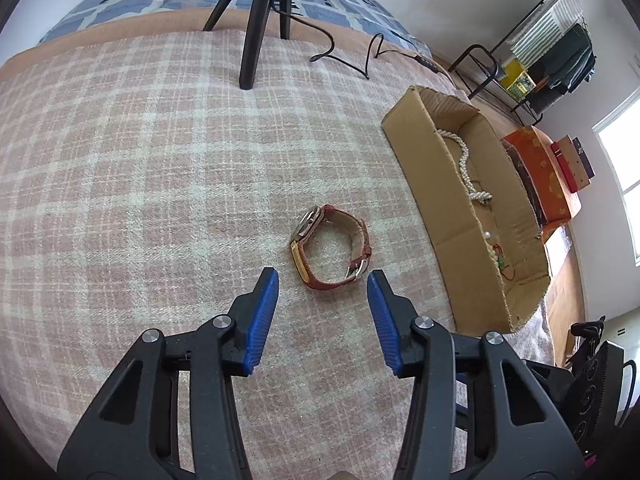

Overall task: Organize jewelry
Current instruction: 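Close the left tool on the watch strap while the right tool grasps the second pearl earring, then lift and carry the watch with the left tool while the right tool carries the pearl to the box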

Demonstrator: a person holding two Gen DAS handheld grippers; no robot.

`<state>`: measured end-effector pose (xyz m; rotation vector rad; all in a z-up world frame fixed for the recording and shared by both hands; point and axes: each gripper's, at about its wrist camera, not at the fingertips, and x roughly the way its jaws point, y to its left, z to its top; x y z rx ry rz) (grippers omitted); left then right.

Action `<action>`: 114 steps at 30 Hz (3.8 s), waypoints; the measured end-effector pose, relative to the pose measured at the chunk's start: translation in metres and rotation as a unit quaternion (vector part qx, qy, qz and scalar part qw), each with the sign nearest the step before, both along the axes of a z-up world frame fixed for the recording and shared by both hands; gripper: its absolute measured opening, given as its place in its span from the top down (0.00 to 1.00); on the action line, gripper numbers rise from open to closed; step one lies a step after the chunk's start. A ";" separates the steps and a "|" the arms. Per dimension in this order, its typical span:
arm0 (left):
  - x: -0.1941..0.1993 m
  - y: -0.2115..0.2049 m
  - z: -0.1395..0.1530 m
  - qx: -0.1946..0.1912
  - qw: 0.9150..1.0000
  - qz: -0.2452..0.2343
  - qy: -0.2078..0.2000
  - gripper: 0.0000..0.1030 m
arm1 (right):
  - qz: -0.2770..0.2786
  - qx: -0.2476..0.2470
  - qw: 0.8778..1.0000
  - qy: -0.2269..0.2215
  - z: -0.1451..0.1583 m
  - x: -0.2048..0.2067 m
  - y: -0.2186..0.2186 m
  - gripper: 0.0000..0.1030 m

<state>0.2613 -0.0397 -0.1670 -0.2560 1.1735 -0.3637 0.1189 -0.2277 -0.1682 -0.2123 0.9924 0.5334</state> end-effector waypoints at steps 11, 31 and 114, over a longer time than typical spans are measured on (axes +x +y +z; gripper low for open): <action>0.016 -0.001 -0.023 0.001 1.000 0.013 0.025 0.60 | 0.008 -0.004 1.000 0.006 -0.009 0.004 0.001 0.75; 0.025 -0.010 -0.040 0.026 0.999 0.007 0.030 0.81 | 0.022 -0.018 1.000 0.008 -0.017 0.014 0.009 0.88; 0.100 -0.191 0.038 0.015 0.995 -0.066 -0.072 0.98 | -0.122 0.071 0.987 -0.073 0.050 0.063 -0.093 0.94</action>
